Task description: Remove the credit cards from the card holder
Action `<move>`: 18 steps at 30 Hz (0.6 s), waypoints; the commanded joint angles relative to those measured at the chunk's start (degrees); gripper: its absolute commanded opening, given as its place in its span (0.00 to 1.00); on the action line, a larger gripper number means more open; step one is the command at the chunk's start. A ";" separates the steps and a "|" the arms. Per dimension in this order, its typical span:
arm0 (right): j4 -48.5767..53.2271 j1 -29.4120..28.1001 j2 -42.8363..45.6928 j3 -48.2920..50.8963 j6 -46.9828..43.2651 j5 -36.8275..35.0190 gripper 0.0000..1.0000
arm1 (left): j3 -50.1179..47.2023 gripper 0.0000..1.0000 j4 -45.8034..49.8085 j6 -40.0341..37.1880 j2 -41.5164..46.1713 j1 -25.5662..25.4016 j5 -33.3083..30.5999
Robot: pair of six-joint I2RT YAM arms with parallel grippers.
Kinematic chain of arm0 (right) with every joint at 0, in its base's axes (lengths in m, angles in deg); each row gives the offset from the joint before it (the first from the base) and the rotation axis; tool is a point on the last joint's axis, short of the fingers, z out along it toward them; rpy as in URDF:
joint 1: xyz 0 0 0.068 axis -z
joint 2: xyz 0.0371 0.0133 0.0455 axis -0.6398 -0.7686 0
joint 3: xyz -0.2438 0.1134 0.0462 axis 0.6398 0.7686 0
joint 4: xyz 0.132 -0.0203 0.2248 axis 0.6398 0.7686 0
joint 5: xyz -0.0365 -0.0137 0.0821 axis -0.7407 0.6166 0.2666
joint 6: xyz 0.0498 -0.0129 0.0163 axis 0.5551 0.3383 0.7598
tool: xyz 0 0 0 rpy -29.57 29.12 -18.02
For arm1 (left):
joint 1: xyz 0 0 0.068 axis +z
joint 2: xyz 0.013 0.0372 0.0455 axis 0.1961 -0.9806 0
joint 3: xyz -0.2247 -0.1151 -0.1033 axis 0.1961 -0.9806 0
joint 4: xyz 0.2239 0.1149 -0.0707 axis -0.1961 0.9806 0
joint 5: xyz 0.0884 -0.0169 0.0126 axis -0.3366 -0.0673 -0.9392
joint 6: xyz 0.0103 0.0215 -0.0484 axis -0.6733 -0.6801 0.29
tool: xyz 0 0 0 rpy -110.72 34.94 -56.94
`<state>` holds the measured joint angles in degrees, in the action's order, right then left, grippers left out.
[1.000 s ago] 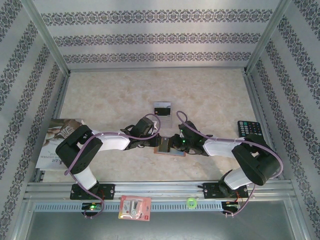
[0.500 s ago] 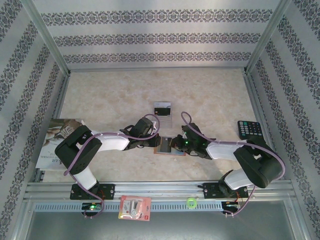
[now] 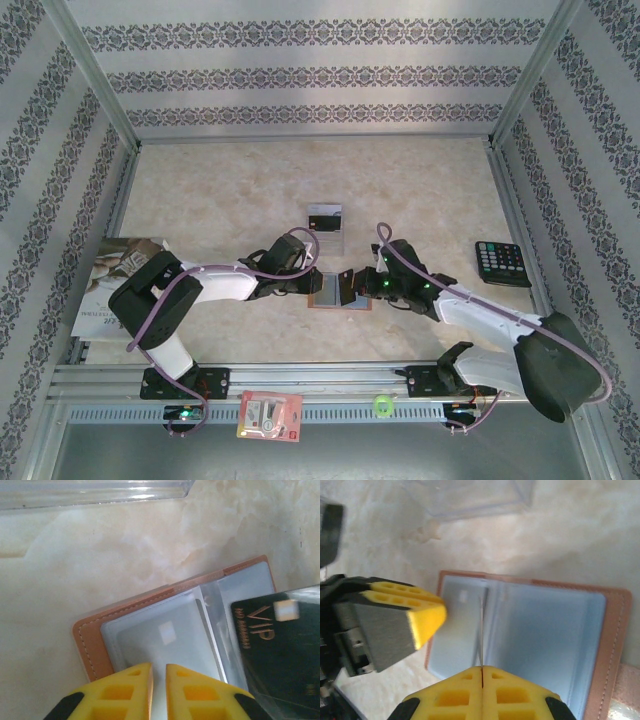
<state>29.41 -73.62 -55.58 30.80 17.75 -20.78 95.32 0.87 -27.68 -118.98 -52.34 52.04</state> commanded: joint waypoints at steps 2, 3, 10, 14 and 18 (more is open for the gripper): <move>10.69 0.46 2.90 -5.57 -13.04 1.32 0.00 | 1.53 0.24 5.54 -0.83 2.24 1.05 1.10; 11.77 0.36 3.61 -6.56 -15.29 1.72 0.00 | 1.91 0.28 5.94 -1.02 2.96 1.13 1.21; 17.37 0.10 4.50 -12.99 -25.06 -1.86 0.00 | 2.36 0.54 9.39 -1.39 11.39 2.42 0.64; 16.55 0.18 1.33 -16.87 -29.39 -2.85 0.00 | -0.48 0.69 11.61 -1.03 18.74 5.21 0.14; 18.51 0.52 -5.63 -23.52 -36.56 -2.78 0.00 | -4.43 0.92 14.54 -0.58 26.99 9.05 -0.32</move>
<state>46.07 -73.62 -57.83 11.52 -11.26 -22.41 93.46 10.42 -28.31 -95.92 -45.55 52.63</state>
